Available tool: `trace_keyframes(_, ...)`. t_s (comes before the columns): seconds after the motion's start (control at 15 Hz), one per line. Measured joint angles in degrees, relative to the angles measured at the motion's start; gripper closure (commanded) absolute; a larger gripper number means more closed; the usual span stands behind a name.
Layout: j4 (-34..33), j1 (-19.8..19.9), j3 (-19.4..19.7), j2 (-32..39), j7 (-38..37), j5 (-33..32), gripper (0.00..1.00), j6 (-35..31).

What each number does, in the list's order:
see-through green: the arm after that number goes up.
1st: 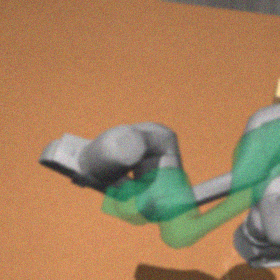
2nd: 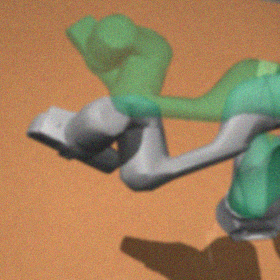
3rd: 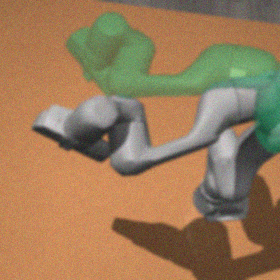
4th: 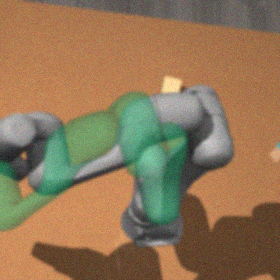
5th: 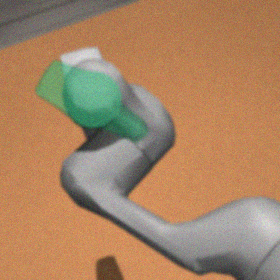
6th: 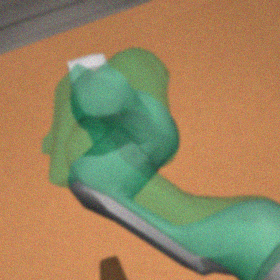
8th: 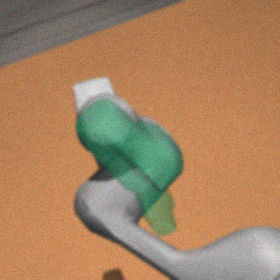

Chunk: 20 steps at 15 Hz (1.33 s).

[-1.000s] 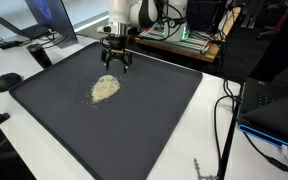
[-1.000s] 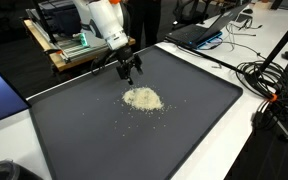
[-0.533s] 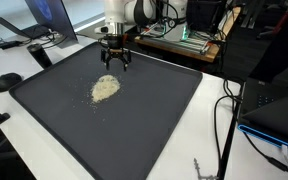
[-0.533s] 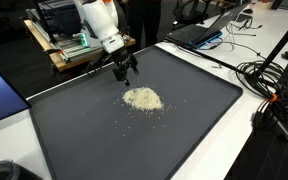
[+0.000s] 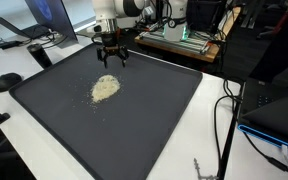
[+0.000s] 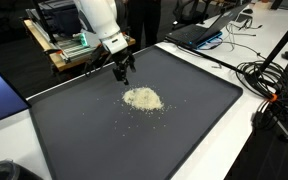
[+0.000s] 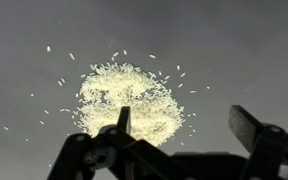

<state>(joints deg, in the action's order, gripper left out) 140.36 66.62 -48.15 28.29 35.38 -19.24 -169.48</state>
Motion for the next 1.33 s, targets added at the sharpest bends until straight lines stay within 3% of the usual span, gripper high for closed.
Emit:
trace_keyframes(0.4,-4.01,-0.1,-1.3,-3.13,8.66,6.22,0.0,10.09)
trace_keyframes(0.73,-7.32,-5.21,1.88,-7.91,14.77,12.2,0.0,18.26)
trace_keyframes(1.0,-10.25,-14.85,9.83,-11.84,16.74,15.06,0.0,24.21)
trace_keyframes(1.33,-13.66,-33.1,25.57,-15.95,13.75,16.6,0.0,32.82)
